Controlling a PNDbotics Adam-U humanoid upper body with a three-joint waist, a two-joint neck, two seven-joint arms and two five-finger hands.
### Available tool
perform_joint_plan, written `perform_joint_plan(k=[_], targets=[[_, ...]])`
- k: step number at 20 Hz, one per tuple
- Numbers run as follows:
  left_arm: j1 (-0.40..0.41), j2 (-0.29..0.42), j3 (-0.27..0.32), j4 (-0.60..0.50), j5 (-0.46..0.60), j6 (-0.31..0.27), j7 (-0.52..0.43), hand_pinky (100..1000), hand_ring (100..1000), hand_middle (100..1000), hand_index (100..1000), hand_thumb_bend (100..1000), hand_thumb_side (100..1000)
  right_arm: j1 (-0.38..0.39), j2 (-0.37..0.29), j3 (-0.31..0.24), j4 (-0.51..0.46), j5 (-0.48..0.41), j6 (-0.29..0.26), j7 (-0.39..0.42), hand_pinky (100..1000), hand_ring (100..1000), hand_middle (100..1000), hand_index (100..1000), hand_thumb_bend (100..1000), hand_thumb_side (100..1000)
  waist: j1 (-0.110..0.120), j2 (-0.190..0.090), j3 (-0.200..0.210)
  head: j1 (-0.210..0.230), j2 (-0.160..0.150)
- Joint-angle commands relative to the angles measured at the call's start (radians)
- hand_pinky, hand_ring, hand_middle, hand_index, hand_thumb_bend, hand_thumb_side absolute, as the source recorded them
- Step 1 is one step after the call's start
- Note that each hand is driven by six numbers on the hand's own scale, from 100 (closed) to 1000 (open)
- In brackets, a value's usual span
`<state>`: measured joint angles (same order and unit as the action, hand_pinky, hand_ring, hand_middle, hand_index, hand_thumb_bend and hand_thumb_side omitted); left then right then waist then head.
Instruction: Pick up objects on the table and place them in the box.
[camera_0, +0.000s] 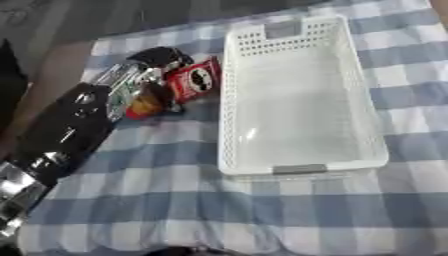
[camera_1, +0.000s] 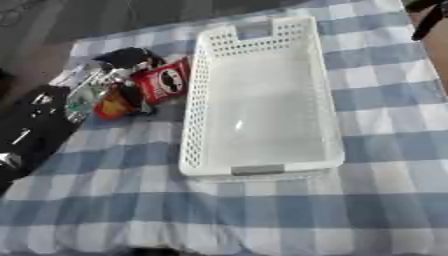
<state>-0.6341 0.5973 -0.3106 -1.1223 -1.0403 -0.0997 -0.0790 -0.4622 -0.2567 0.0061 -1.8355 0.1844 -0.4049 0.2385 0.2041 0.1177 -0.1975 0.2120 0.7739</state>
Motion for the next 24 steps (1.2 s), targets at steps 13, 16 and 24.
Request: perform_joint_plan(k=[13,16,24], targets=[[-0.032,0.133,0.090,-0.048,-0.042,0.018,0.046,100,102,147,250,750,100,-0.012,-0.005,-0.002,-0.007,0.001,-0.001,0.003,367,582,683,851,100,783,-0.017,-0.025,0.009,0.008,-0.004],[-0.044,0.171,0.108,-0.086,-0.015,0.054,0.038,100,102,150,252,752,100,-0.010,-0.003,-0.001,-0.008,0.001,0.000,0.004,367,582,683,850,100,783,-0.017,-0.029,0.010,0.007,-0.004],[-0.047,0.224,0.125,-0.171,0.039,0.078,0.025,100,100,112,221,779,100,-0.011,0.004,-0.001,-0.008,-0.001,0.003,0.006,368,583,683,848,100,781,-0.020,-0.038,0.009,0.000,-0.004]])
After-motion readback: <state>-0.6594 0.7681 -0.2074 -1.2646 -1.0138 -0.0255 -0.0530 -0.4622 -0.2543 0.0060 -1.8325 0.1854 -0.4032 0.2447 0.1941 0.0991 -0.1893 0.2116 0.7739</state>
